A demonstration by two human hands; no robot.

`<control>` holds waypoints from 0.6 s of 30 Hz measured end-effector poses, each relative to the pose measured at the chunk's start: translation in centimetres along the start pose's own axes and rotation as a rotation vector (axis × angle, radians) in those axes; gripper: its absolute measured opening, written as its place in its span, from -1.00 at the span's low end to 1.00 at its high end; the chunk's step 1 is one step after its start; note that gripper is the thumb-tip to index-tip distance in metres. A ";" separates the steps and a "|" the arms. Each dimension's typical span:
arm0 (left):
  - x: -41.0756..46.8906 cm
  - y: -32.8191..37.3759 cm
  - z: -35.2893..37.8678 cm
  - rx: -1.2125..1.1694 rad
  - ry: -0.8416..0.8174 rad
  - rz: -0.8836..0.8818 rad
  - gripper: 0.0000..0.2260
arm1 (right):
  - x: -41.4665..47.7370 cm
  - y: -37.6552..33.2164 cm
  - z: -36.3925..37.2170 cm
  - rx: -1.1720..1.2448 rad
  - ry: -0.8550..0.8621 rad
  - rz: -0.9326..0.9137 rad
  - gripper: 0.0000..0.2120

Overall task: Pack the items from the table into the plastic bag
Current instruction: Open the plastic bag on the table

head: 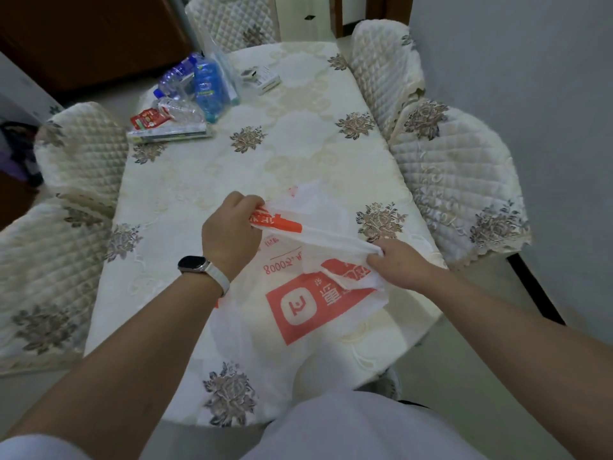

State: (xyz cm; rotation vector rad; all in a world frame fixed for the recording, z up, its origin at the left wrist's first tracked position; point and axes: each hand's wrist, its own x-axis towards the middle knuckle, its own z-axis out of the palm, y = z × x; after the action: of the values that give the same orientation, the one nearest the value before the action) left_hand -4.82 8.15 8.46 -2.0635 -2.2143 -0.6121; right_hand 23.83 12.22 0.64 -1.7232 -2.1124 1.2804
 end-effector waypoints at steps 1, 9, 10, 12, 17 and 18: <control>0.3 0.0 -0.2 0.035 0.031 0.042 -0.82 | 0.0 0.2 0.4 -0.012 -0.021 -0.005 -0.84; -1.8 0.1 -0.2 0.119 -0.111 0.036 -0.64 | 0.1 1.8 0.6 -0.031 -0.060 -0.078 -0.88; -2.6 0.4 -0.1 0.125 -0.135 0.026 -0.60 | 0.2 2.1 0.5 -0.037 -0.070 -0.100 -0.89; -4.2 0.7 -0.1 0.139 -0.160 0.004 -0.54 | 0.3 2.4 0.5 -0.047 -0.088 -0.151 -0.86; -7.6 0.9 -0.3 0.116 -0.166 -0.103 -0.48 | -0.1 1.8 0.4 -0.131 -0.084 -0.278 -0.59; -8.2 0.9 -0.5 0.101 -0.162 -0.113 -0.49 | -0.4 1.3 0.5 -0.147 -0.079 -0.301 -0.57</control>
State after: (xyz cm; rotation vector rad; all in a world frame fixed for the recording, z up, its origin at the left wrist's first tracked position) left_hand -3.19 0.21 6.63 -2.0165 -2.4082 -0.3424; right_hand 24.68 11.62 -0.42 -1.3512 -2.4497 1.1504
